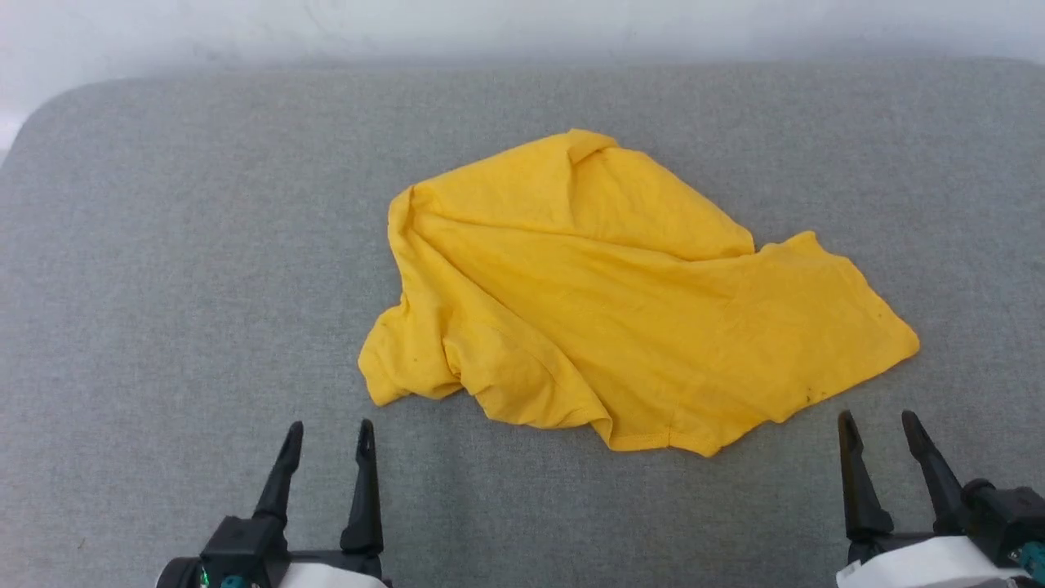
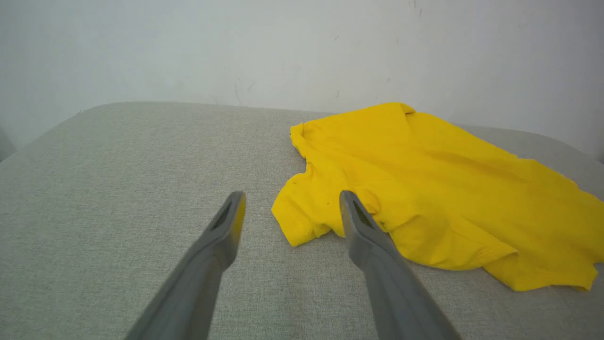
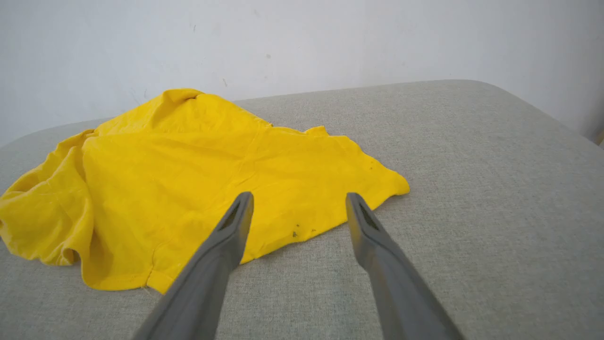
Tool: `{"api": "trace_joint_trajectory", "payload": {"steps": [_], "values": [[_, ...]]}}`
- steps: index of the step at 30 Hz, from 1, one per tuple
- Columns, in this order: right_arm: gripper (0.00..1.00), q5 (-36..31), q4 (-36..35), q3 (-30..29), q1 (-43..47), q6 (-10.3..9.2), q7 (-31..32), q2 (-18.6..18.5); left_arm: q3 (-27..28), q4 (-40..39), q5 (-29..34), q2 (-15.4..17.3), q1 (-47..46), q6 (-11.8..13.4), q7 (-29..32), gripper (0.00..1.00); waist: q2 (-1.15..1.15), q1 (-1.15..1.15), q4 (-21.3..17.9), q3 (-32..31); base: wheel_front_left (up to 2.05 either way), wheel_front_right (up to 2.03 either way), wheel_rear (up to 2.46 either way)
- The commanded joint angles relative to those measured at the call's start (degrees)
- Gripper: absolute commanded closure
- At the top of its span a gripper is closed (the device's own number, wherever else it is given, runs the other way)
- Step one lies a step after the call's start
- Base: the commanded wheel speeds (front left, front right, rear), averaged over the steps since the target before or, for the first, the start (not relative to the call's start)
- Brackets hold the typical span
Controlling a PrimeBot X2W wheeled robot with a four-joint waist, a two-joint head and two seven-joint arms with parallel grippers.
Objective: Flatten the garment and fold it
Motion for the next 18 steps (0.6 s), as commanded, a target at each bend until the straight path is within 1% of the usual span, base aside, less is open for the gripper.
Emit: {"api": "trace_joint_trajectory", "payload": {"steps": [1, 6, 10, 11, 14, 18], "values": [[0.00, 0.5, 0.0, 0.1, 0.7, -0.06, 0.1, 0.1, 0.9, 0.2, 0.5, -0.8, 0.7, -0.7, -0.3, 0.00, 0.00, 0.01, 0.3, -1.3, 0.00, 0.00, 0.00], [0.00, -1.6, -1.5, 0.3, -0.7, -0.06, 2.3, 0.1, 2.4, 0.8, 2.5, -2.0, 1.0, -2.4, -0.3, 0.00, 0.00, 0.01, 0.5, -1.7, 0.00, 0.00, 0.00], [0.00, -2.8, -3.7, -0.6, -4.0, -0.06, 7.1, 0.1, 3.2, 1.3, 3.9, -2.5, 0.7, -3.4, -0.3, 0.00, 0.00, 0.01, 0.7, -0.9, 0.00, 0.00, 0.00], [0.00, -2.8, -3.7, -0.6, -4.0, -0.06, 7.1, 0.1, 3.2, 1.3, 3.9, -2.5, 0.7, -3.4, -0.3, 0.00, 0.00, 0.01, 0.7, -0.9, 0.00, 0.00, 0.00], [0.00, -3.4, -5.1, -1.8, -7.3, -0.06, 12.8, 0.1, 3.6, 1.6, 4.5, -3.0, 0.2, -4.2, -0.3, 0.00, 0.00, 0.01, 1.0, -0.2, 0.00, 0.00, 0.00], [0.00, -5.5, -5.8, -1.6, -11.6, -0.06, 24.8, 0.1, 3.9, 2.0, 5.1, -3.9, -0.6, -5.1, -0.3, 0.00, 0.00, 0.01, 1.7, 1.0, 0.00, 0.00, 0.00]]}}
